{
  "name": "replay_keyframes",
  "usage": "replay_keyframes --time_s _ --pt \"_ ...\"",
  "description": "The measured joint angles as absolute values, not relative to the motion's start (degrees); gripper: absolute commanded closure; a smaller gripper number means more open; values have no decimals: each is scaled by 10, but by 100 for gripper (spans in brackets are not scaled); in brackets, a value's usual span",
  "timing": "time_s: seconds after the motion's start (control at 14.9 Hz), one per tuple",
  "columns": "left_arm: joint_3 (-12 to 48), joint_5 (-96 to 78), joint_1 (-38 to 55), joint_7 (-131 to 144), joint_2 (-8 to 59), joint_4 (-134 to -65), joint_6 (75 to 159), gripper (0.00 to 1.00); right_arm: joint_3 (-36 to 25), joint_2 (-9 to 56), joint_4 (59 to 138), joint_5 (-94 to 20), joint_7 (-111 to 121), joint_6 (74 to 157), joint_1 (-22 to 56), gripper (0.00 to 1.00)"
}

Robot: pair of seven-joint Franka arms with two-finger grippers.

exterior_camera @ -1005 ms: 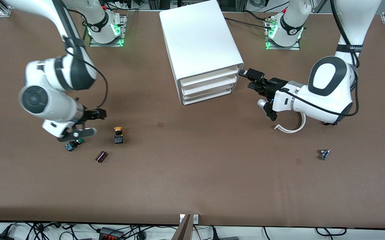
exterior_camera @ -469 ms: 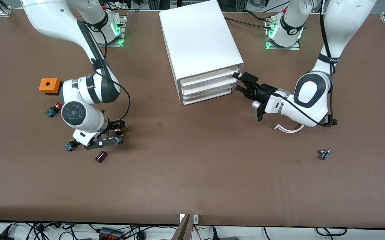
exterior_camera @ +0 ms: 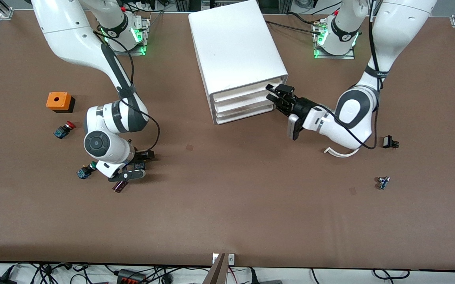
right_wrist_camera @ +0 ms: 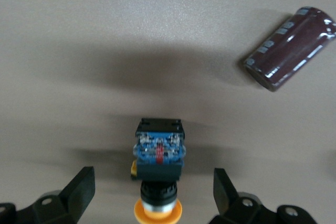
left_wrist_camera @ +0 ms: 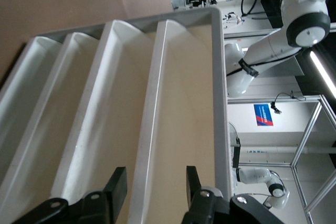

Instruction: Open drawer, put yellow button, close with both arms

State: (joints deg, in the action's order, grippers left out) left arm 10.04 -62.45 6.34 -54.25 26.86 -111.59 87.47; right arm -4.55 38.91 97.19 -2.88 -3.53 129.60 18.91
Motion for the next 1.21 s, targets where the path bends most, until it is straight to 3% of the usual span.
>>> replay_keyframes --time_s 0.13,0.34,0.6,0.67,0.94,1.21 --pt "101 -635 68 -554 269 -1132 876 64 -46 399 963 -29 -35 1298 189 5" --pt "111 -639 69 -557 269 -1139 885 88 -46 405 956 -30 -36 1298 189 45" --pt "118 -639 69 -558 270 -1140 898 98 -46 408 952 -30 -36 1298 189 93" --pt "118 -639 68 -558 270 -1140 898 99 -47 408 952 -30 -36 1298 188 100" --pt "109 -639 64 -558 285 -1117 898 99 -48 407 935 -33 -36 1289 187 100" --pt "89 -639 52 -556 329 -1048 889 99 -47 395 827 -33 -36 1165 189 100"
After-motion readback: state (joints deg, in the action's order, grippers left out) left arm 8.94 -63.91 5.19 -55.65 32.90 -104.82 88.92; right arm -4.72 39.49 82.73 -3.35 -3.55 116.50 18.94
